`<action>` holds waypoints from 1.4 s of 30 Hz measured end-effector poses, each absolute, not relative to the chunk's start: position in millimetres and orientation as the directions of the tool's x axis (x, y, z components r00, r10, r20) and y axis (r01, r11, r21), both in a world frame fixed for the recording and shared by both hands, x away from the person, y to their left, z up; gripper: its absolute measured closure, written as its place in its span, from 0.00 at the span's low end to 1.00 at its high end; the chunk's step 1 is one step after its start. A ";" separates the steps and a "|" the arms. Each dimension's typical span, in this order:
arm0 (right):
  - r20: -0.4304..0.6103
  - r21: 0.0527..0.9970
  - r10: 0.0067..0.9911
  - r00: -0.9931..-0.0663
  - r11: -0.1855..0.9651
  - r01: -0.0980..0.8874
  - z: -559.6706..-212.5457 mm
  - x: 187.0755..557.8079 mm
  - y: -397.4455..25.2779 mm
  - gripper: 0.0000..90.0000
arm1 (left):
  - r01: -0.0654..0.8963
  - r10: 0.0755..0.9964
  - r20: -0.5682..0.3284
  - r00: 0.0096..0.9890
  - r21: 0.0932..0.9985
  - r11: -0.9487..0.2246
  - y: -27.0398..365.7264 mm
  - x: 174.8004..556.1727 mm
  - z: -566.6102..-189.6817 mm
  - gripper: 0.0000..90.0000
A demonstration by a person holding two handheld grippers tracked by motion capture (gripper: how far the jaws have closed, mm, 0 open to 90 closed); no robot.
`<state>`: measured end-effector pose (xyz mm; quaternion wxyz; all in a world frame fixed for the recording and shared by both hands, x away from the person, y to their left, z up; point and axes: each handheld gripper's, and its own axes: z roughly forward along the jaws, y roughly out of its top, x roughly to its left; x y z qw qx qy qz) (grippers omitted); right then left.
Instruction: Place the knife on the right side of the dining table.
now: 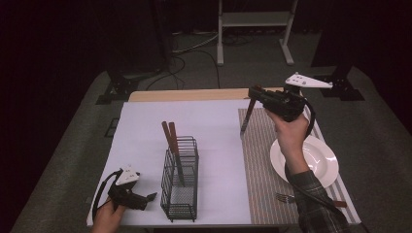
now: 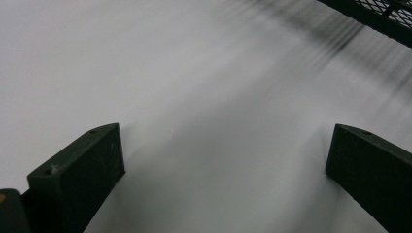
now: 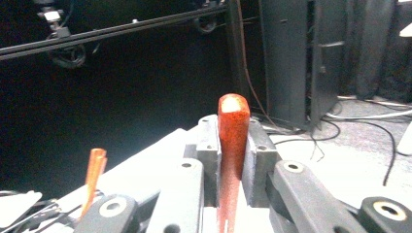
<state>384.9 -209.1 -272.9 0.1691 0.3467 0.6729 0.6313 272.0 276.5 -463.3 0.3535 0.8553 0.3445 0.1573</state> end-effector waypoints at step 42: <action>0.237 0.947 0.868 -0.436 -0.106 0.303 -355.3 454.7 -268.5 0.88 | 0.477 0.701 0.027 0.713 0.715 -0.512 276.5 272.1 -463.5 0.00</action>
